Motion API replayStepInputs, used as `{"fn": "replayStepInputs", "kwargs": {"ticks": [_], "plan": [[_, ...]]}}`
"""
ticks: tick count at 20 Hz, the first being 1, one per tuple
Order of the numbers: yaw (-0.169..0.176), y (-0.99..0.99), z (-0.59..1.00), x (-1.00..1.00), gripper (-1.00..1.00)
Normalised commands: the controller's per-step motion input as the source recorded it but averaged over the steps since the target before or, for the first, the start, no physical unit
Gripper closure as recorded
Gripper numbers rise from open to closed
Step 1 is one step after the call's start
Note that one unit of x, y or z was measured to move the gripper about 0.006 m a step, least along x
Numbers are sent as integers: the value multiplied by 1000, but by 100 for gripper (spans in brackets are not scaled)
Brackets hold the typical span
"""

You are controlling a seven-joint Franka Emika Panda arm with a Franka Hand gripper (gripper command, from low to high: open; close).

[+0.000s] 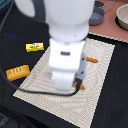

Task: Interact with the objects in diverse but meaningful ways.

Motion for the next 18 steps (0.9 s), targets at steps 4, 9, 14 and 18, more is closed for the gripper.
{"fn": "replayStepInputs", "kwargs": {"ticks": [4,9,14,18], "plan": [[0,-355,-403,0,100],[0,-195,-435,0,100],[0,-158,-341,0,100],[1,-121,-48,-19,-100]]}}
